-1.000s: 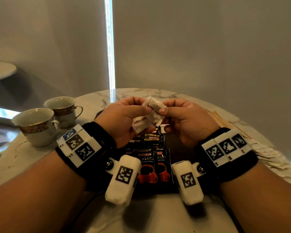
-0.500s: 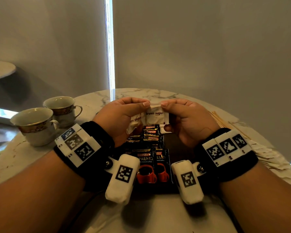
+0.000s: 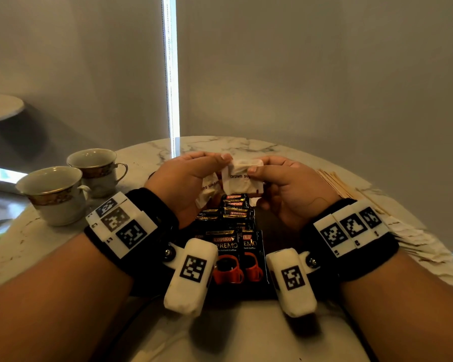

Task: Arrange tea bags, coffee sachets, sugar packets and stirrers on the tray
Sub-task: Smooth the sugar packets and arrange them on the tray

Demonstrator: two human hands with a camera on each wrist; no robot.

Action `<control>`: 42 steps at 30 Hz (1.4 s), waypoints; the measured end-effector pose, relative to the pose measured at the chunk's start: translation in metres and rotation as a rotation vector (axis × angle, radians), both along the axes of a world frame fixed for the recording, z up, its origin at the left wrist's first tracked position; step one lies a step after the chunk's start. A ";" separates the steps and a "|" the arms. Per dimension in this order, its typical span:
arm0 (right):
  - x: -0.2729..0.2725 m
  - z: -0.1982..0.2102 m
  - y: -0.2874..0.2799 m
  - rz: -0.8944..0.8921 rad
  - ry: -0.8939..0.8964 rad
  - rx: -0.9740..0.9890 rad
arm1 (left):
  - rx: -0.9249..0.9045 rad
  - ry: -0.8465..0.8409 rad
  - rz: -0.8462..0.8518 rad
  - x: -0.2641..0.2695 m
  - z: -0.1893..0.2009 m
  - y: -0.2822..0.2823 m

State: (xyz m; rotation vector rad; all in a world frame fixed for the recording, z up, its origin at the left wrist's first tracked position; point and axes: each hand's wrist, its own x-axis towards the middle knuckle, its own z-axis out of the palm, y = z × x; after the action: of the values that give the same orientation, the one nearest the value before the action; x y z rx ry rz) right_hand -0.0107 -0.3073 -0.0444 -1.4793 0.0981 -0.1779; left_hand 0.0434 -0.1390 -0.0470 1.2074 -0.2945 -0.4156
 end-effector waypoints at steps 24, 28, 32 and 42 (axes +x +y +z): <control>0.032 -0.039 -0.071 -0.235 0.506 0.057 | -0.112 0.157 0.118 0.005 0.006 0.002; 0.033 -0.039 -0.070 -0.230 0.542 -0.094 | -0.091 0.102 0.096 0.009 0.002 0.004; 0.034 -0.036 -0.068 -0.184 0.572 -0.163 | -0.077 0.052 0.100 0.011 0.001 0.007; 0.029 -0.036 -0.062 -0.188 0.521 -0.105 | -0.106 0.036 0.118 0.013 0.002 0.006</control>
State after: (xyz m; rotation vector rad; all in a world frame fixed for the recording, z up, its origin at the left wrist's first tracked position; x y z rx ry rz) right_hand 0.0181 -0.3689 -0.0805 -1.5918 0.6586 0.0565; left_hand 0.0562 -0.1328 -0.0452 1.1066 -0.2106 -0.3148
